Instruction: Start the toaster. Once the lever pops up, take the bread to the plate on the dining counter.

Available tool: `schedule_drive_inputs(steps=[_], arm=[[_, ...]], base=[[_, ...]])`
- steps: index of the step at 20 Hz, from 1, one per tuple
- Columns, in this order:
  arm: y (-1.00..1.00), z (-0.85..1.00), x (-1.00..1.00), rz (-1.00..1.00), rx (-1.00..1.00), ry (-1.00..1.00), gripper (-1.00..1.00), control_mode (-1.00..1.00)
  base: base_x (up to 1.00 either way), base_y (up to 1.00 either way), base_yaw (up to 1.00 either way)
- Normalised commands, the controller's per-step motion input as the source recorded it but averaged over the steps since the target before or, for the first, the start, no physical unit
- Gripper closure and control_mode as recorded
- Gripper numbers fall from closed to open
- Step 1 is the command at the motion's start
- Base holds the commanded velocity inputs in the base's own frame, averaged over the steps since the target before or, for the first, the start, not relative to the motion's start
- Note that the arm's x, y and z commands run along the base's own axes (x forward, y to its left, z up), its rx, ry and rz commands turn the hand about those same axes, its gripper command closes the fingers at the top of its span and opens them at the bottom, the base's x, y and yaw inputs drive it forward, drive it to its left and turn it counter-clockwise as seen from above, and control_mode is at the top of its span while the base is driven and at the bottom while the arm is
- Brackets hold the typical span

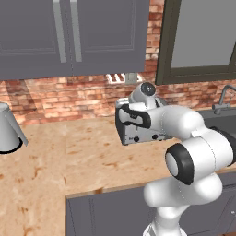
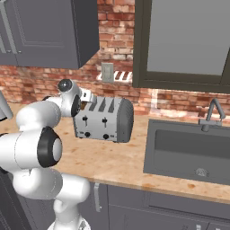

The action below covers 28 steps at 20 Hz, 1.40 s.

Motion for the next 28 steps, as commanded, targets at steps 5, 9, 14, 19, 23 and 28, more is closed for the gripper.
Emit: schedule_drive_inputs(steps=[5, 9, 14, 19, 23, 28], arm=[[0.0, -0.08, 0.0, 0.0, 0.0, 0.05, -1.0, -1.0], [0.0, -0.06, 0.0, 0.0, 0.0, 0.06, -1.0, -1.0], [0.0, -0.09, 0.0, 0.0, 0.0, 0.04, -1.0, -1.0], [0.0, -0.04, 0.0, 0.0, 0.0, 0.0, -1.0, -1.0], [0.0, 0.0, 0.03, 0.0, 0.0, 0.0, -1.0, -1.0], [0.0, 0.0, 0.07, 0.0, 0.0, 0.0, -1.0, -1.0]], base=[[0.0, 0.0, 0.0], [0.0, 0.0, 0.0], [0.0, 0.0, 0.0], [0.0, 0.0, 0.0], [0.0, 0.0, 0.0], [0.0, 0.0, 0.0]])
